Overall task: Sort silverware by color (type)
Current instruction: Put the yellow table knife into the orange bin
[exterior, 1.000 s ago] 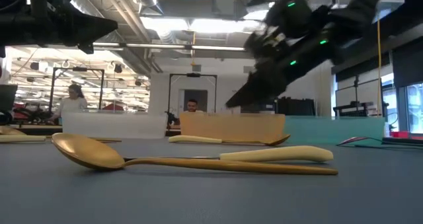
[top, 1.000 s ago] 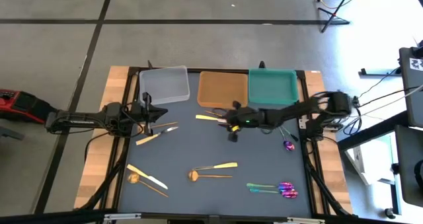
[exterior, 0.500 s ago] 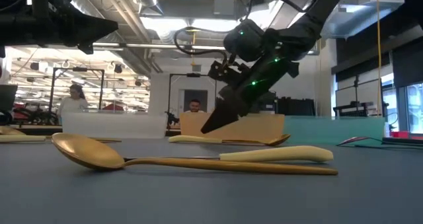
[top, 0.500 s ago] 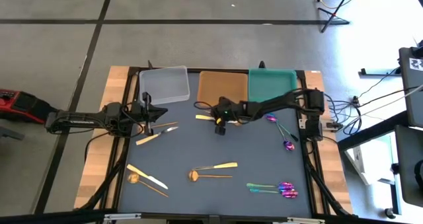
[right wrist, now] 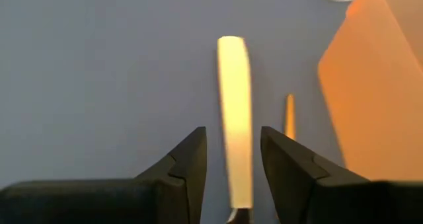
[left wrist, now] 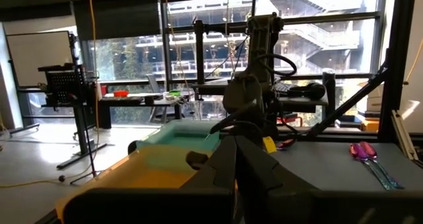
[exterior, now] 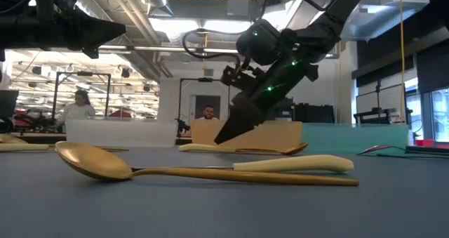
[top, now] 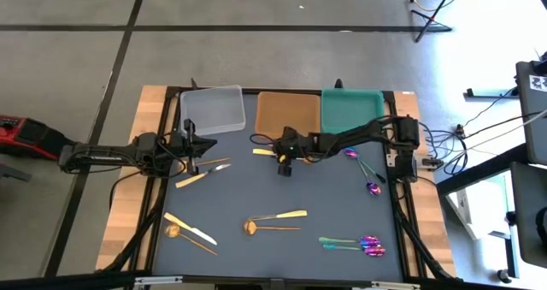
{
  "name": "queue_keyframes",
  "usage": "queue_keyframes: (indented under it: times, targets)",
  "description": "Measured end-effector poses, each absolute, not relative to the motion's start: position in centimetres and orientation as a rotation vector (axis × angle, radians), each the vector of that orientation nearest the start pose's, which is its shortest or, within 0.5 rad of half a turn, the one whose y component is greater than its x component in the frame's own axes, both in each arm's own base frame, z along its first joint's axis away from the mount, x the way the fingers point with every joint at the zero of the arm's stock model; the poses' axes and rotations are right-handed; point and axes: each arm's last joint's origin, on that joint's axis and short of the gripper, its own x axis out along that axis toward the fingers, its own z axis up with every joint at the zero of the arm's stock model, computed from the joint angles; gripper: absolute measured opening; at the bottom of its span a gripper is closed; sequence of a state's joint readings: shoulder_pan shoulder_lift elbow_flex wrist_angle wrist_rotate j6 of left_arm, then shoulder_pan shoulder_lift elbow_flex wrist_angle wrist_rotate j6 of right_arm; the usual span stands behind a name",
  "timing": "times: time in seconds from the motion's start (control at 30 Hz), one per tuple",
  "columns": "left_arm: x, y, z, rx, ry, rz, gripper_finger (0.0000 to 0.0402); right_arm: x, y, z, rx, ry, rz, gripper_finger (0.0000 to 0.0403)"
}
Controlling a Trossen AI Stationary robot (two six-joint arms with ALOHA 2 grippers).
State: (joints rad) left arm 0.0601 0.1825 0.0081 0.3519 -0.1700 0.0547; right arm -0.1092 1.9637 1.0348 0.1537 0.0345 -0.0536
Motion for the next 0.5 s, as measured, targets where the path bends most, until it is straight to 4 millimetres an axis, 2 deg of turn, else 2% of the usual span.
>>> queue_keyframes:
  times: [0.23, 0.5]
  targets:
    - [10.63, 1.13, 18.51, 0.044, -0.173, 0.234, 0.0000, 38.34, -3.23, 11.30, -0.002, 0.830, -0.129, 0.0131]
    - [10.63, 1.14, 18.51, 0.045, -0.172, 0.235, 0.0000, 38.30, -3.66, 11.69, -0.073, 0.821, -0.169, 0.0131]
